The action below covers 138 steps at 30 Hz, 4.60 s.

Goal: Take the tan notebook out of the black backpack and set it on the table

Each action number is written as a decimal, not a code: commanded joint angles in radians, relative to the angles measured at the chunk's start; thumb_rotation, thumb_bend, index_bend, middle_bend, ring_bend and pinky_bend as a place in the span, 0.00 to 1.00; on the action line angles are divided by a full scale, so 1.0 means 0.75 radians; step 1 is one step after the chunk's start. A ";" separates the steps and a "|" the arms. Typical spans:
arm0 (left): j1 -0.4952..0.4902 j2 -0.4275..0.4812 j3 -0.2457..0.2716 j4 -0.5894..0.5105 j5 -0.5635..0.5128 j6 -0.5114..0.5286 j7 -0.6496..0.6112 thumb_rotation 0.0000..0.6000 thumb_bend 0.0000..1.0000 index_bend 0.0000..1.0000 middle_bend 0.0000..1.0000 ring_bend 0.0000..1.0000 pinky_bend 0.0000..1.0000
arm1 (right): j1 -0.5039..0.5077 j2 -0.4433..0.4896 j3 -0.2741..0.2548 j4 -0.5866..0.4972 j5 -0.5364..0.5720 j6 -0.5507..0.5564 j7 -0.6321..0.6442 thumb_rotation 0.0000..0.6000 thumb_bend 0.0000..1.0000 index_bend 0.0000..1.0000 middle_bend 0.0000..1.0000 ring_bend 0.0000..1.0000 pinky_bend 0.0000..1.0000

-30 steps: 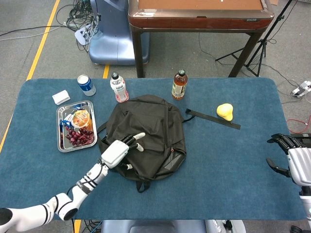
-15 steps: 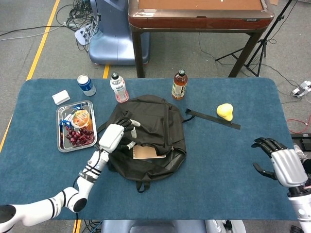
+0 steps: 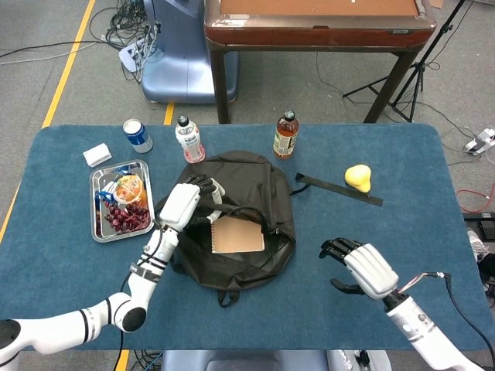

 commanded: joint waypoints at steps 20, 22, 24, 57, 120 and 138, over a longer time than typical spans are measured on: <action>-0.039 -0.001 -0.019 -0.036 -0.102 0.030 0.036 1.00 0.35 0.76 0.42 0.31 0.19 | 0.317 -0.541 0.142 0.315 0.256 -0.344 -0.014 1.00 0.23 0.36 0.32 0.25 0.46; -0.041 0.001 -0.020 -0.033 -0.106 0.035 0.039 1.00 0.35 0.76 0.42 0.31 0.19 | 0.337 -0.592 0.152 0.363 0.265 -0.345 -0.027 1.00 0.23 0.36 0.32 0.25 0.46; -0.042 -0.004 -0.023 -0.028 -0.113 0.046 0.046 1.00 0.35 0.76 0.42 0.31 0.19 | 0.355 -0.636 0.161 0.404 0.279 -0.347 -0.035 1.00 0.23 0.36 0.32 0.25 0.46; -0.070 -0.009 -0.035 -0.031 -0.193 0.071 0.101 1.00 0.35 0.76 0.42 0.31 0.19 | 0.543 -0.787 0.109 0.785 0.209 -0.313 -0.272 1.00 0.05 0.36 0.32 0.25 0.46; -0.062 -0.014 -0.069 0.000 -0.287 0.099 0.097 1.00 0.35 0.75 0.42 0.31 0.19 | 0.725 -1.381 0.060 1.838 0.106 -0.010 0.021 1.00 0.38 0.36 0.35 0.24 0.44; -0.076 -0.025 -0.089 0.029 -0.307 0.106 0.107 1.00 0.35 0.75 0.42 0.31 0.19 | 0.776 -1.405 0.064 1.972 0.143 -0.031 0.030 1.00 0.48 0.47 0.40 0.31 0.44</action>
